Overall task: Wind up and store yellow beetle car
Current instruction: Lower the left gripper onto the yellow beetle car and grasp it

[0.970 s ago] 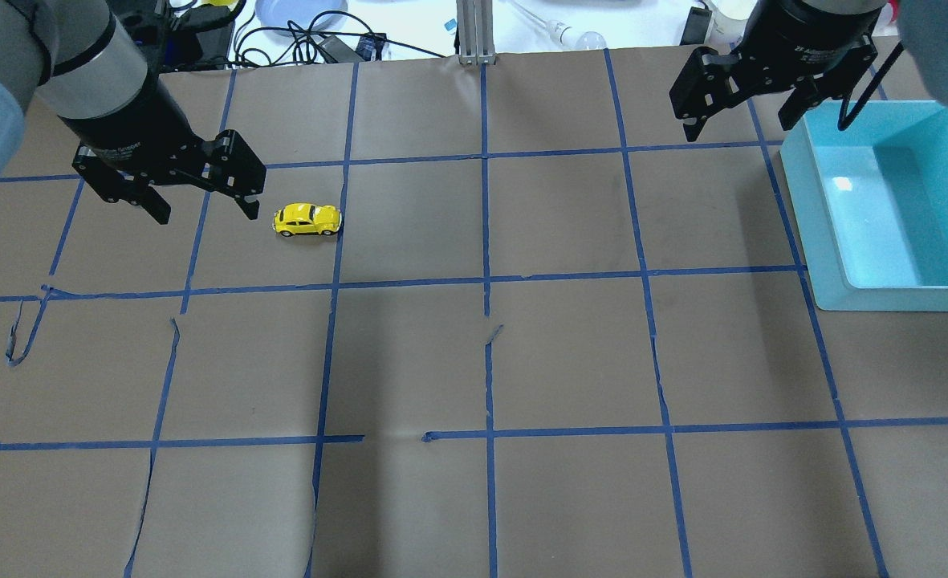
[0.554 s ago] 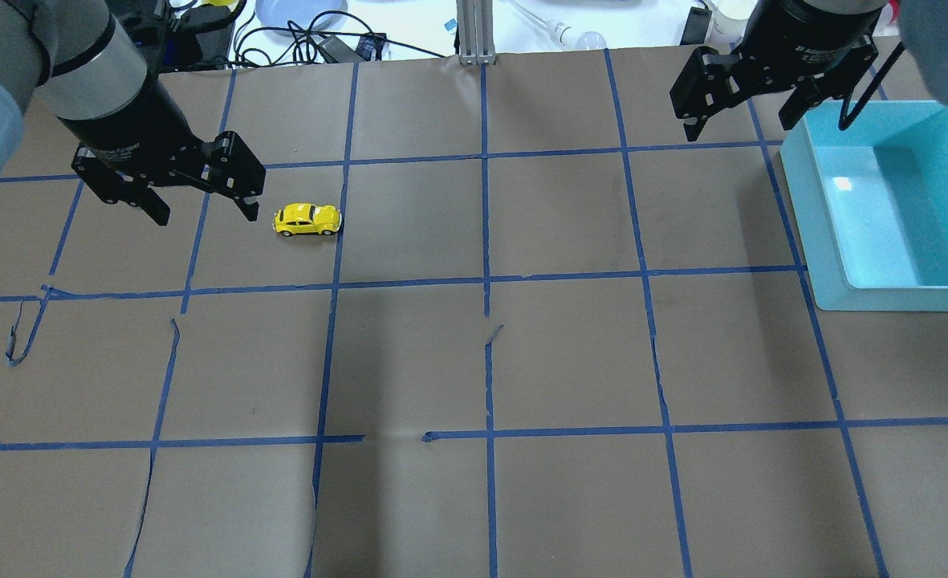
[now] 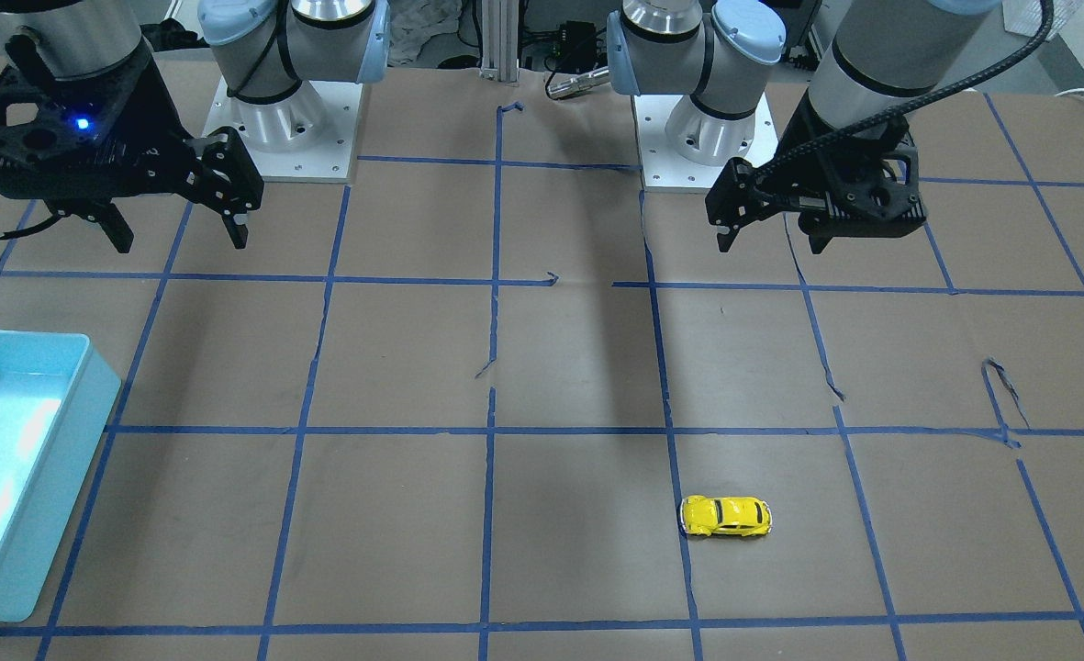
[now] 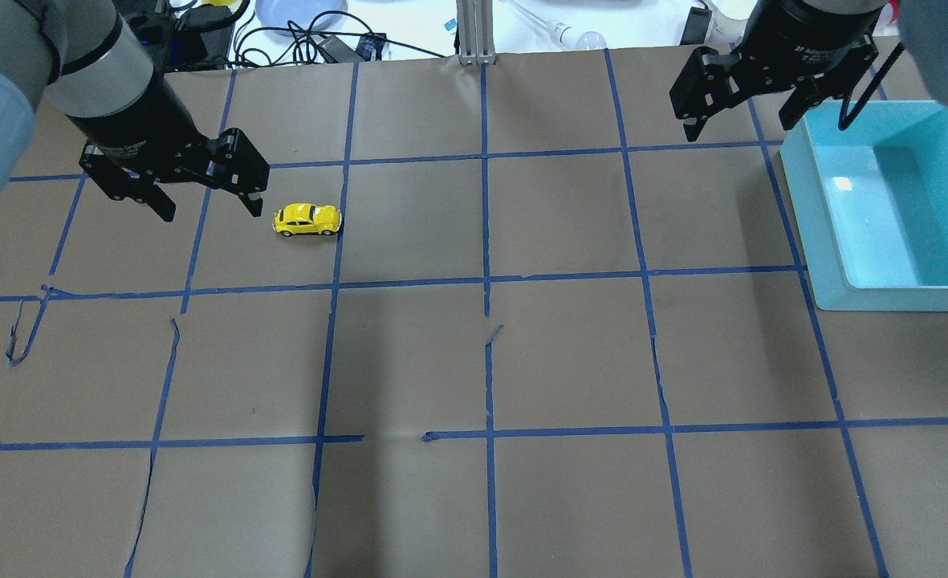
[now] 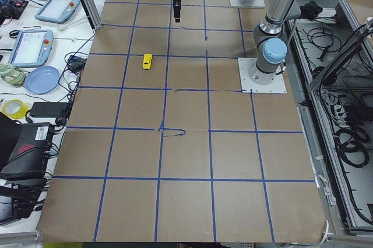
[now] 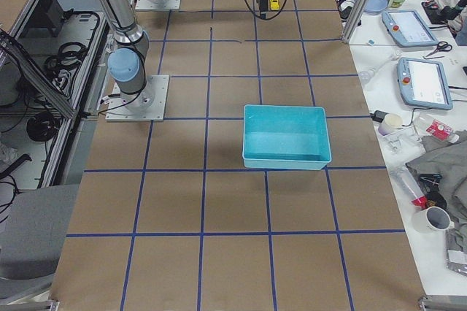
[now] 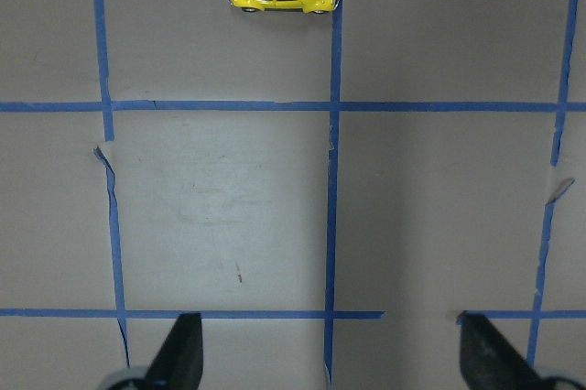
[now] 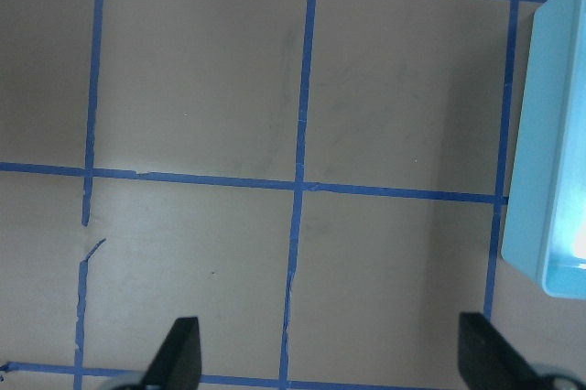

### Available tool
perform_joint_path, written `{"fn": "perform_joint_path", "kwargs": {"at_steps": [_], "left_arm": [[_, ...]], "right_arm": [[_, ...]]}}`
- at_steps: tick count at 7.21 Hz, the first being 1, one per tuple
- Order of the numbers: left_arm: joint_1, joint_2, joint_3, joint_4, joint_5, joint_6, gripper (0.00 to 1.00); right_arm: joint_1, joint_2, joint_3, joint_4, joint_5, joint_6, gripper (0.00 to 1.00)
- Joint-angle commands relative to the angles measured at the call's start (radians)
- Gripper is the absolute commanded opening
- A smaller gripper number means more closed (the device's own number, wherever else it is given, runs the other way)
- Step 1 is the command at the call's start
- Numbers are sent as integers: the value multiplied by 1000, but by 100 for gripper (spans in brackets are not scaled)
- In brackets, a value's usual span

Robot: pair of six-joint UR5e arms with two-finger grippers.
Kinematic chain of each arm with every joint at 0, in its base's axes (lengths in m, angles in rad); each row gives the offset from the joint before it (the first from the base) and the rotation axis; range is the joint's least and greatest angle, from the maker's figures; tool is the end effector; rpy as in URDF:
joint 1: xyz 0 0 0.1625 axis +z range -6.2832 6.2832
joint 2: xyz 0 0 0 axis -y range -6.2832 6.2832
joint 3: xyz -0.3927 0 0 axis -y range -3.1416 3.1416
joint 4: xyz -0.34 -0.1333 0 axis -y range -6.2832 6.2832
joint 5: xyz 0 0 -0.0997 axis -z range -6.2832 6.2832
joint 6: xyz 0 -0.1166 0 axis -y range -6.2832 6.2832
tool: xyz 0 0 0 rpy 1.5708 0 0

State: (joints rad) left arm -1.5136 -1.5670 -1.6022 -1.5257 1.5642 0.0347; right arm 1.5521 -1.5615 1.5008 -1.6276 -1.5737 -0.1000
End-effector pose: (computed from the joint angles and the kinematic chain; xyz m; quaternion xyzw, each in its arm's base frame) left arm -0.1087 -0.4470 0.4310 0.0112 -0.9999 0.0089 0.0029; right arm 0.1244 -0.4581 0.4717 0.0405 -0.9975 0.0585 0.0049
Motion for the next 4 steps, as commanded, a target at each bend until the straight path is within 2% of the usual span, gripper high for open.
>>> {"fn": "perform_joint_path", "kwargs": {"at_steps": [1, 2, 4], "left_arm": [[1, -34, 1, 123, -3, -116, 100], [10, -45, -1, 137, 0, -332, 100], [13, -102, -2, 232, 11, -647, 100]], "right_arm": [[0, 0, 1, 0, 0, -1, 100], [-1, 0, 1, 0, 0, -1, 100], [-1, -2, -1, 0, 0, -1, 100]]}}
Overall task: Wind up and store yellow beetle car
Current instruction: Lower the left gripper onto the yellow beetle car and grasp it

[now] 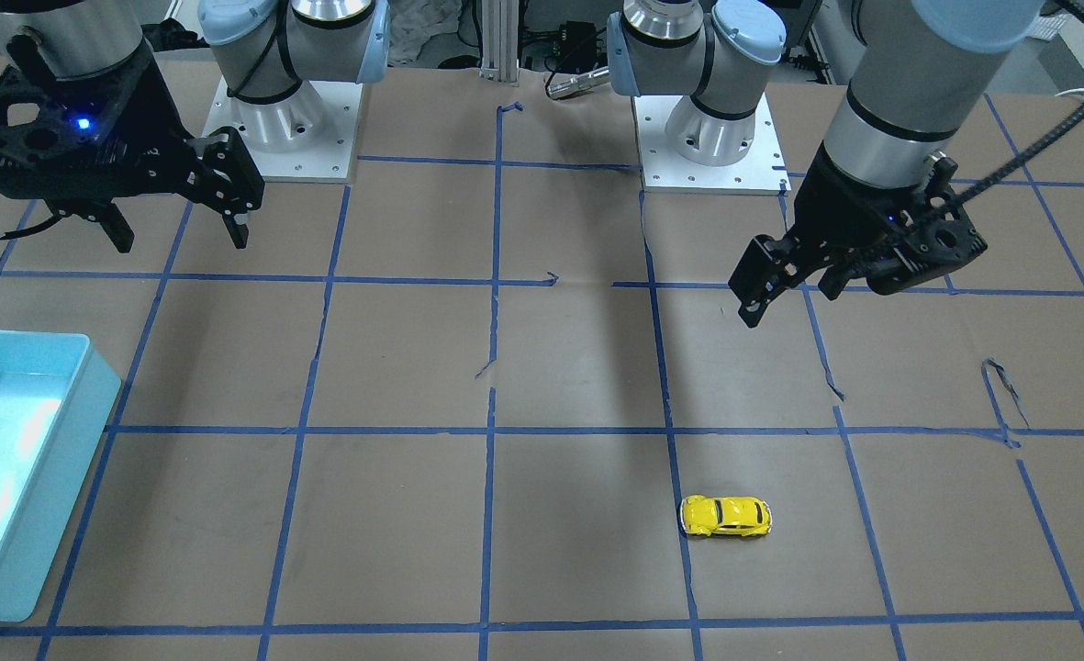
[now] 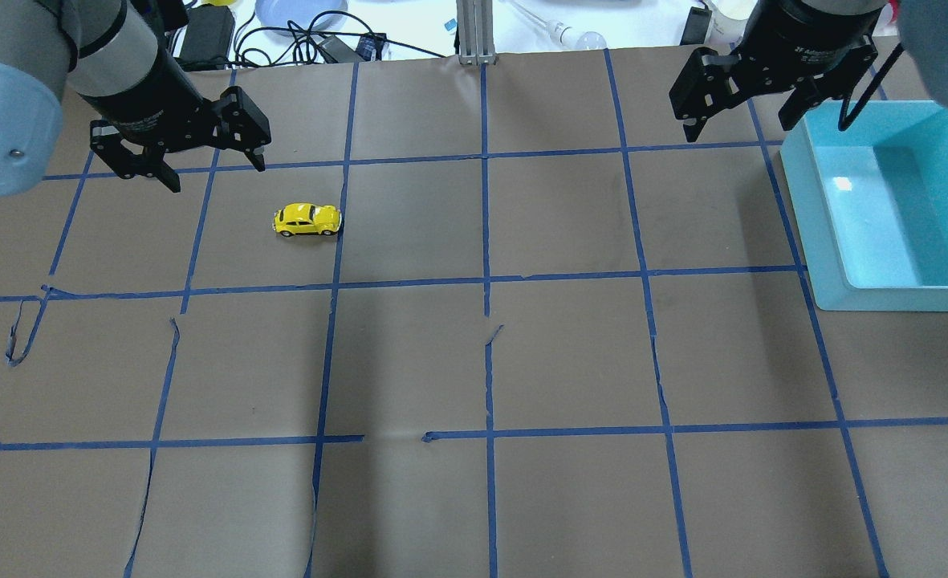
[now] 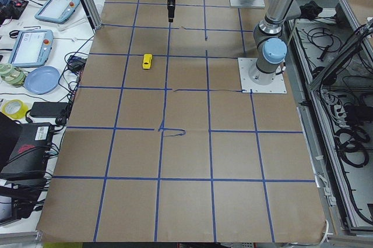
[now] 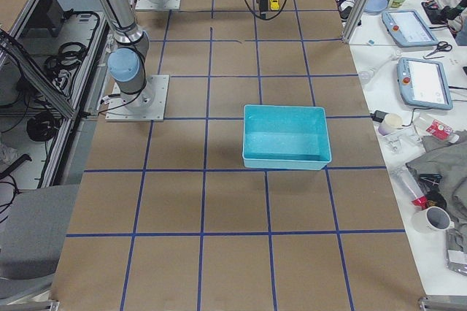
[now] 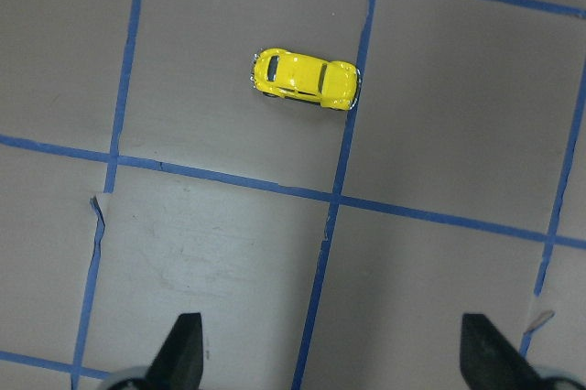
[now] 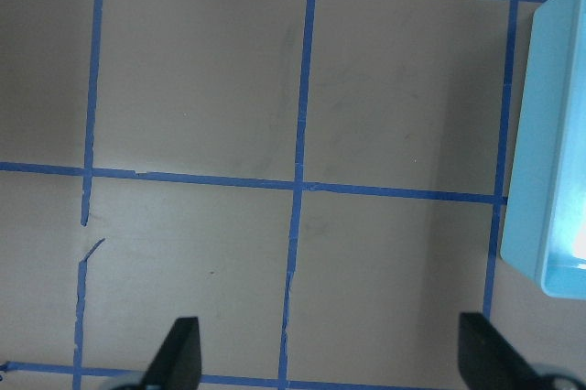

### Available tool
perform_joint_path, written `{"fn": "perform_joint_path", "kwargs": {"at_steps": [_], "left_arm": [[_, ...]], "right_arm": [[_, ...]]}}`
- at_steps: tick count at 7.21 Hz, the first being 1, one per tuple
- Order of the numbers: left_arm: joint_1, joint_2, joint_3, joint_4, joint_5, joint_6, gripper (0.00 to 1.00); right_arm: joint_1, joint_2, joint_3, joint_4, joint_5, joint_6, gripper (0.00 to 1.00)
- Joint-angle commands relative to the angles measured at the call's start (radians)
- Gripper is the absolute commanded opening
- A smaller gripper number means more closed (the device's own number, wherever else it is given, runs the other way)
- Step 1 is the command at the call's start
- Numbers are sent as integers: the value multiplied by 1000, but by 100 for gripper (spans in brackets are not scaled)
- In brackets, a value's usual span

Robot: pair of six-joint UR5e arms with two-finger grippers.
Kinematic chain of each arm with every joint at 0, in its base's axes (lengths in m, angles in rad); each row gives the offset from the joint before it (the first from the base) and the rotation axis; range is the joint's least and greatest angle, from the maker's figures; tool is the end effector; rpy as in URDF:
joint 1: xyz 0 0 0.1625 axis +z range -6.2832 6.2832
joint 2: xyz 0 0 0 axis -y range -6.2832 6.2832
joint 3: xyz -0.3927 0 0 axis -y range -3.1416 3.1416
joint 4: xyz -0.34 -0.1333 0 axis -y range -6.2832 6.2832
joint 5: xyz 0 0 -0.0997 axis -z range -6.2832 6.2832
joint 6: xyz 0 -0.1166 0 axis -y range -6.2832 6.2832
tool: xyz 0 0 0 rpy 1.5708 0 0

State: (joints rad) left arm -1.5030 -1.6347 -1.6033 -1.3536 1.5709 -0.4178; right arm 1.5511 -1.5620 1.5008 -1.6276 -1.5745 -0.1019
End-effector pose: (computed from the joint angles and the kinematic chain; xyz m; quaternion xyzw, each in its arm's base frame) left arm -0.1007 -0.4845 0.4179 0.2400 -0.9689 0.0594 0.0105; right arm 0.1239 -0.4581 0.4719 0.0409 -0.9974 0.0587 0.0054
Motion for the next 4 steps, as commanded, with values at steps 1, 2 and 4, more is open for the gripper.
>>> {"fn": "perform_joint_path", "kwargs": {"at_steps": [1, 2, 4], "left_arm": [[4, -78, -6, 59, 4, -380, 100], [4, -121, -35, 67, 0, -606, 100], [4, -216, -43, 188, -9, -711, 100]], "right_arm": [[0, -1, -1, 0, -1, 1, 100], [0, -1, 1, 0, -1, 1, 100], [0, -1, -1, 0, -1, 1, 100]]}}
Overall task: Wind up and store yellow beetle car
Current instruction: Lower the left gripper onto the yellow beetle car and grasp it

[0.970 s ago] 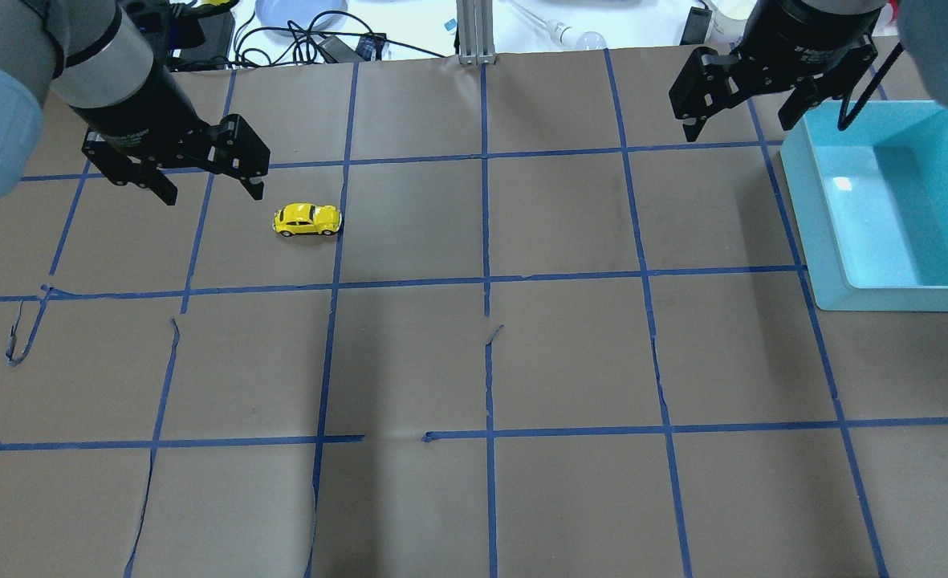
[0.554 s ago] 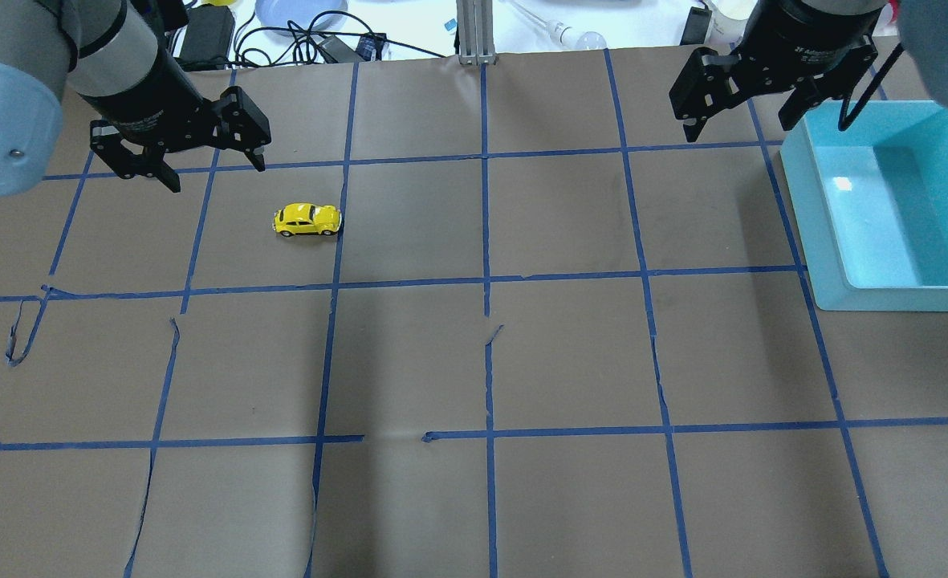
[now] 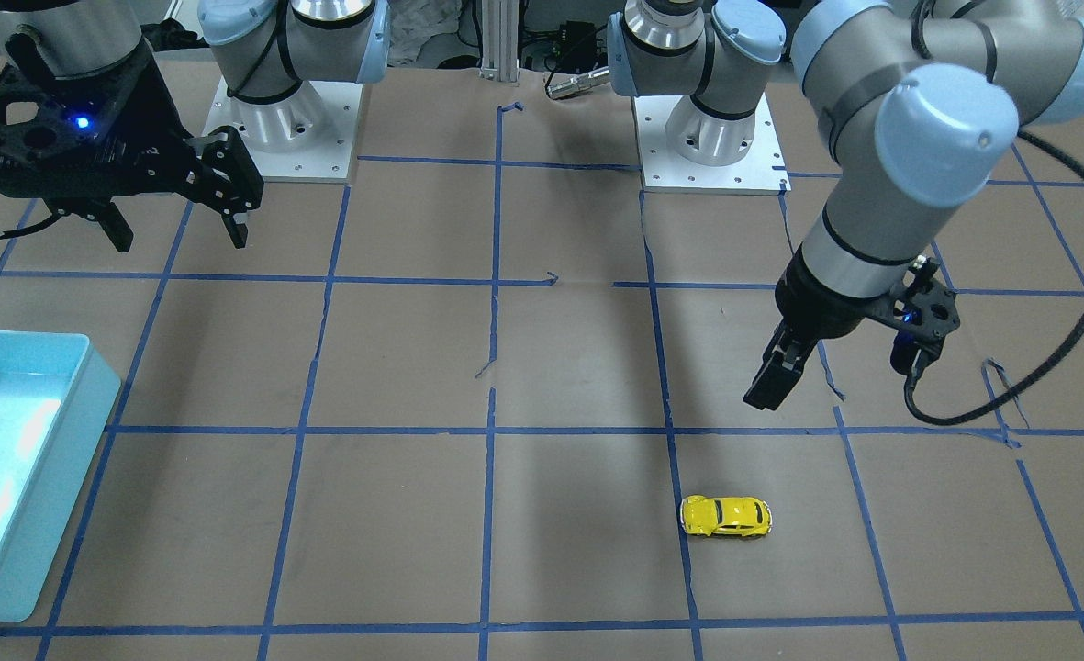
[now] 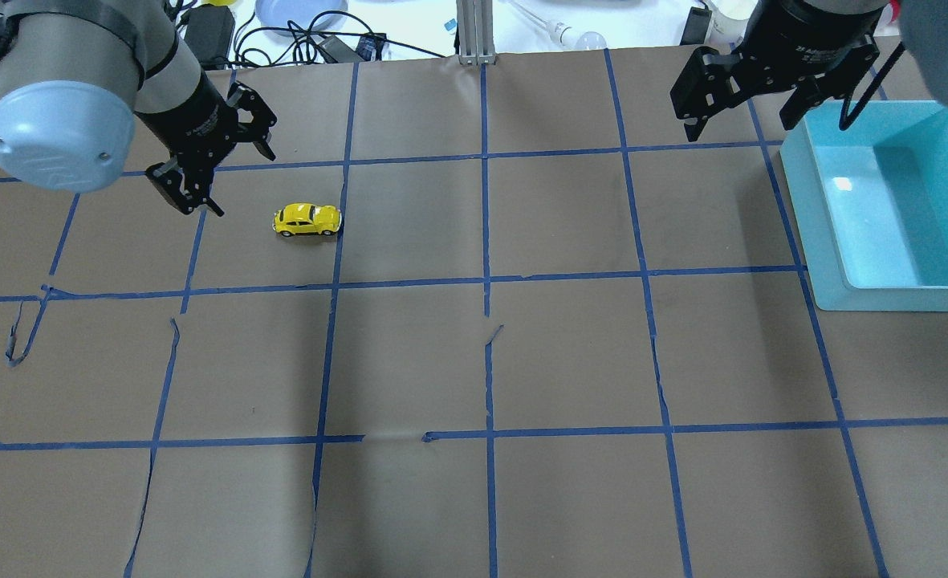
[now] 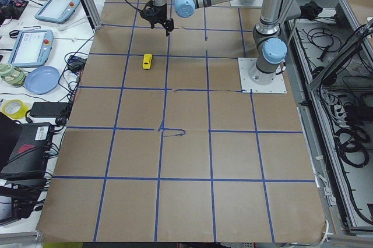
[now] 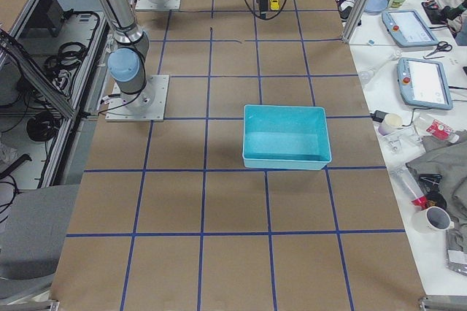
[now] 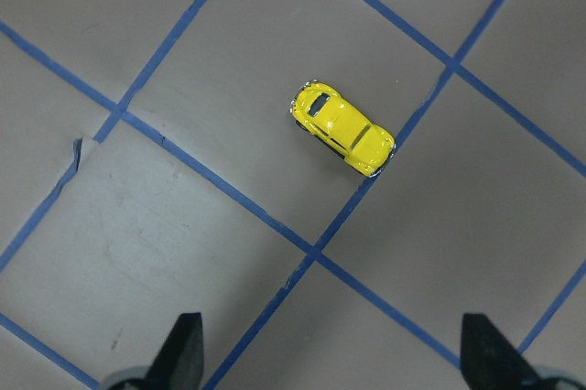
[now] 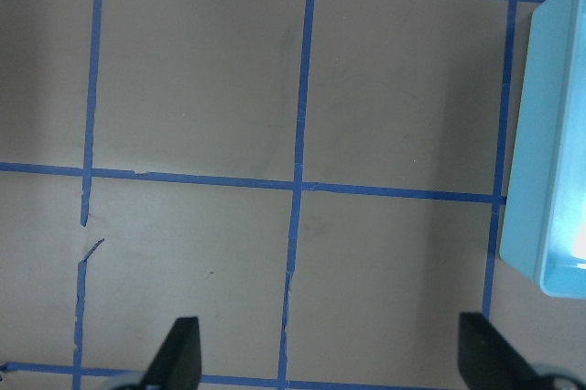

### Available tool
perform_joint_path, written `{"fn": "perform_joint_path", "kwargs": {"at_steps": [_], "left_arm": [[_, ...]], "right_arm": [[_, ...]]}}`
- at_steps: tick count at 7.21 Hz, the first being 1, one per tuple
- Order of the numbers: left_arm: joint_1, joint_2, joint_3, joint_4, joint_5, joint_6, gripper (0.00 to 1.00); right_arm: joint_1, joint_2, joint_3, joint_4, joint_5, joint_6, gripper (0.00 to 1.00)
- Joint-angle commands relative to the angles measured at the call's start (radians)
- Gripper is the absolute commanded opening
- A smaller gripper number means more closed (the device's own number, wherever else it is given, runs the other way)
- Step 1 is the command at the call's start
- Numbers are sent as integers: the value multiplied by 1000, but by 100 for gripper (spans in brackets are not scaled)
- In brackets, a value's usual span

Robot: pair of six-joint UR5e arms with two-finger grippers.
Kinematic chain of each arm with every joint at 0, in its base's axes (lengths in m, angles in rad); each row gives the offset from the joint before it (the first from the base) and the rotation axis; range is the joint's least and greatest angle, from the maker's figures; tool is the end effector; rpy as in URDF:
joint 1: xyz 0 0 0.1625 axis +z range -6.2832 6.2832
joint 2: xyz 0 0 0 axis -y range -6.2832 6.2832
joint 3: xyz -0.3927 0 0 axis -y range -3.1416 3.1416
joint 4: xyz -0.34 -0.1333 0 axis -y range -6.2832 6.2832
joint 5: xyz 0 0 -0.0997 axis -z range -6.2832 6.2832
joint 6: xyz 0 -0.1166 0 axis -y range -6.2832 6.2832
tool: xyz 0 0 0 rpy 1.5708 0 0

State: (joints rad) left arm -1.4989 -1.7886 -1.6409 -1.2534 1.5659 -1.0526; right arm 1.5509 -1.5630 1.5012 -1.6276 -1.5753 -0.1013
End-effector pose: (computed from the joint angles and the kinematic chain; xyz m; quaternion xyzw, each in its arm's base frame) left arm -0.0966 -0.5222 0.3358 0.5330 -0.8460 0.0119 0.0091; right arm 0.1237 -0.4578 0.4722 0.0405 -0.9974 0.0590 0.0058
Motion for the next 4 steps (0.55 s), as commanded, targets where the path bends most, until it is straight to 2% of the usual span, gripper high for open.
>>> {"fn": "perform_joint_path", "kwargs": {"at_steps": [1, 2, 3, 4], "left_arm": [[0, -111, -8, 200, -4, -102, 100], [2, -150, -5, 215, -4, -198, 100], [6, -181, -2, 239, 8, -208, 95], [12, -213, 1, 264, -3, -234, 100]], "right_arm": [[0, 0, 1, 0, -2, 0, 100], [2, 0, 1, 0, -2, -1, 100], [2, -2, 1, 0, -2, -2, 100], [2, -2, -1, 0, -2, -2, 100]]}}
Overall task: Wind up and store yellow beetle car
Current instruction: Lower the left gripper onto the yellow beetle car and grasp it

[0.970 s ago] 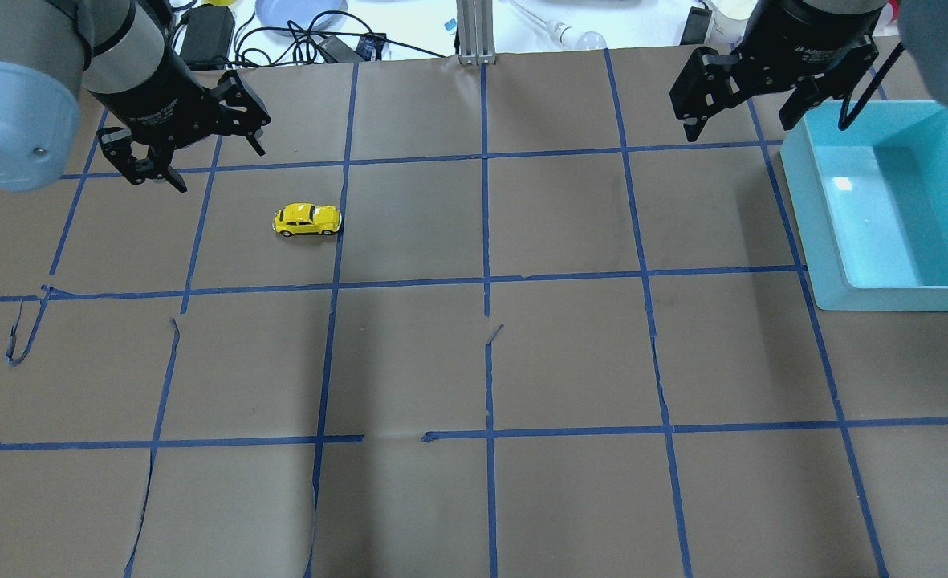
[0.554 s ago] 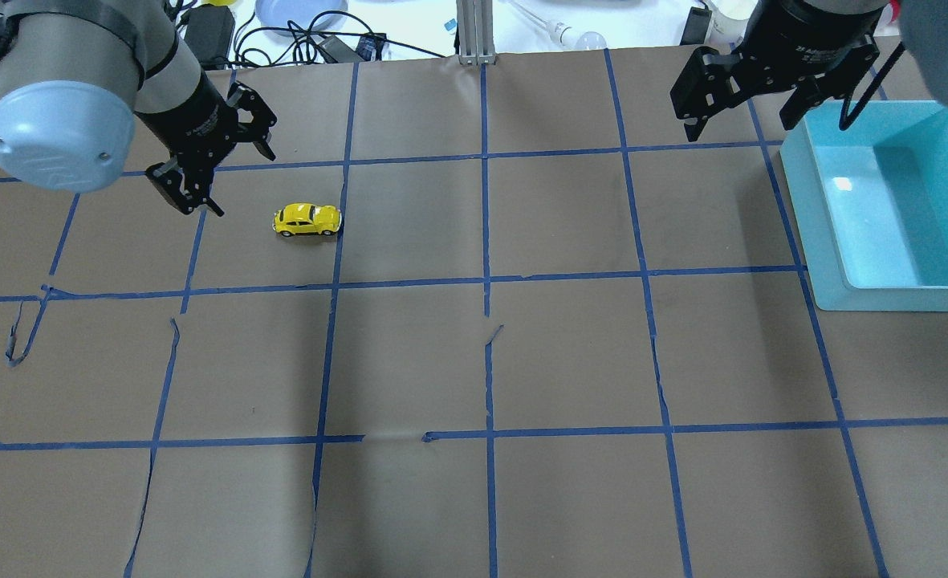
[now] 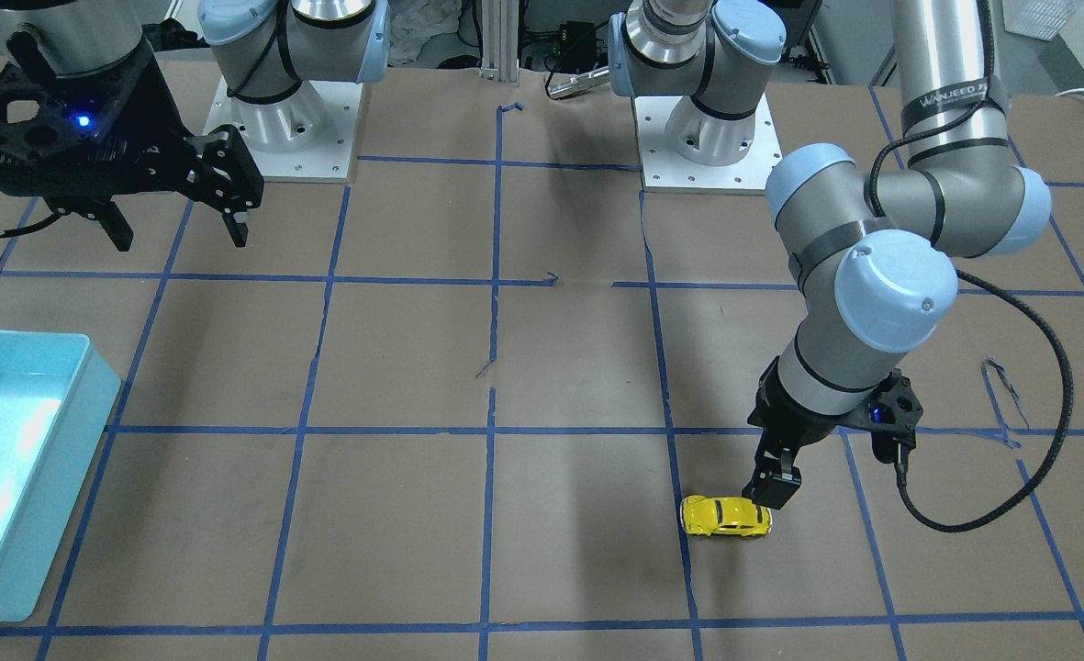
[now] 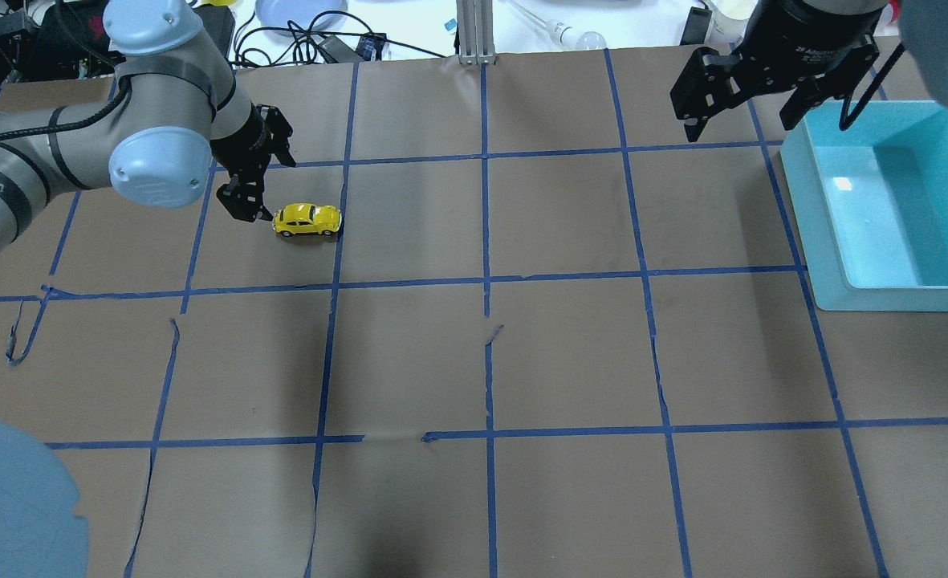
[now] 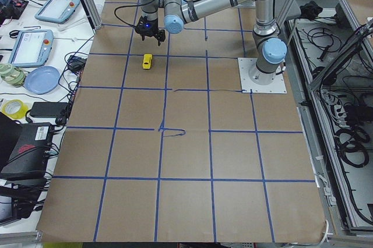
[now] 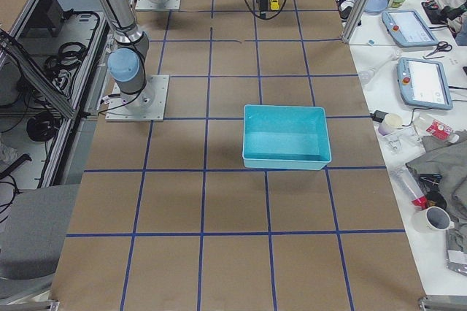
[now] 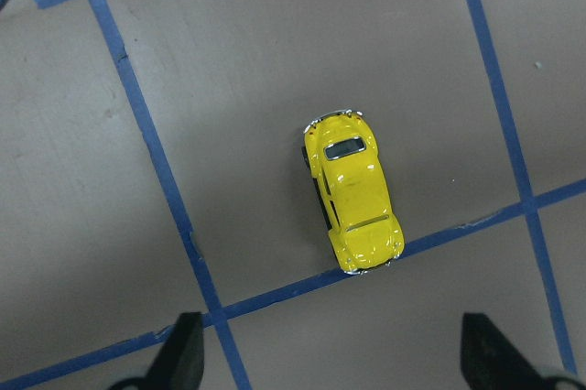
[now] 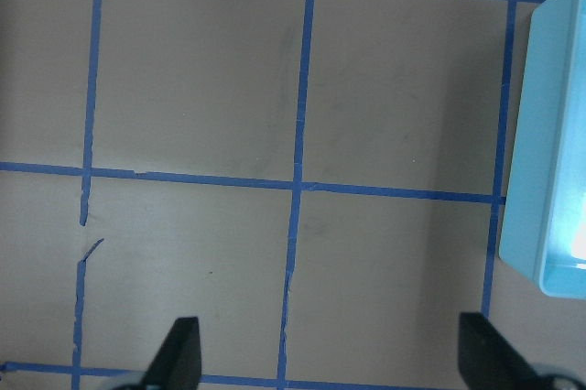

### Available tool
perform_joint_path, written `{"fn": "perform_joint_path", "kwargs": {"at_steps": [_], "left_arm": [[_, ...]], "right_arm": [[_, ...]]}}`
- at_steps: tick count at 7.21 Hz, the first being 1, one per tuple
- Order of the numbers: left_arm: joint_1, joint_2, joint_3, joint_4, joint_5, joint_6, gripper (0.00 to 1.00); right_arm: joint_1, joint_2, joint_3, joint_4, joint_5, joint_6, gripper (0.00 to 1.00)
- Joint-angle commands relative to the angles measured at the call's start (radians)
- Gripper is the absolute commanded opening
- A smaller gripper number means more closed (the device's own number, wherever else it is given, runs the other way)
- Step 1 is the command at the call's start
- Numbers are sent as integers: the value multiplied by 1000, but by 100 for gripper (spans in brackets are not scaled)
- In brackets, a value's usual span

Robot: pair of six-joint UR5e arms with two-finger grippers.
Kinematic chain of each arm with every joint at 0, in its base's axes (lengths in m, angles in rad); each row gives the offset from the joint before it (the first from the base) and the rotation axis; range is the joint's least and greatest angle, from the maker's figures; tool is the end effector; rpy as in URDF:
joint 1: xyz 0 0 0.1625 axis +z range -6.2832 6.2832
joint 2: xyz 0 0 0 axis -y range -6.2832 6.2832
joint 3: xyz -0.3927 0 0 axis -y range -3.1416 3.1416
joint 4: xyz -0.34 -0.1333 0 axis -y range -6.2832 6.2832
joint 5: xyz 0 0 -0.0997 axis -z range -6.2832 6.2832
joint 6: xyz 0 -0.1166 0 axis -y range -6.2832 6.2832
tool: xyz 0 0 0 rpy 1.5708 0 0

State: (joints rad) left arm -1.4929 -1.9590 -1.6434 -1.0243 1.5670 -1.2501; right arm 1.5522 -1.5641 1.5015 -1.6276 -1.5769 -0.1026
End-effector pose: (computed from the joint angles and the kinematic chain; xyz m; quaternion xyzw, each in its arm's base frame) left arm -0.0896 -0.5712 0.2672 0.6156 -0.7869 0.0346 0.0253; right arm 0.1241 -0.4572 0.4726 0.0417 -0.9973 0.0594 0.0067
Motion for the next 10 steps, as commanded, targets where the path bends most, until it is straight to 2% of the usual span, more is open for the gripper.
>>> {"fn": "perform_joint_path", "kwargs": {"at_steps": [1, 5, 7, 10], "left_arm": [[8, -67, 4, 50, -4, -54, 100], [26, -161, 8, 82, 1, -61, 100], [26, -190, 7, 151, -4, -92, 100], [26, -201, 5, 153, -2, -138, 100]], "right_arm": [[-1, 1, 0, 0, 0, 0, 100], [-1, -1, 0, 0, 0, 0, 100], [0, -1, 0, 0, 0, 0, 100], [0, -1, 0, 2, 0, 0, 100]]}}
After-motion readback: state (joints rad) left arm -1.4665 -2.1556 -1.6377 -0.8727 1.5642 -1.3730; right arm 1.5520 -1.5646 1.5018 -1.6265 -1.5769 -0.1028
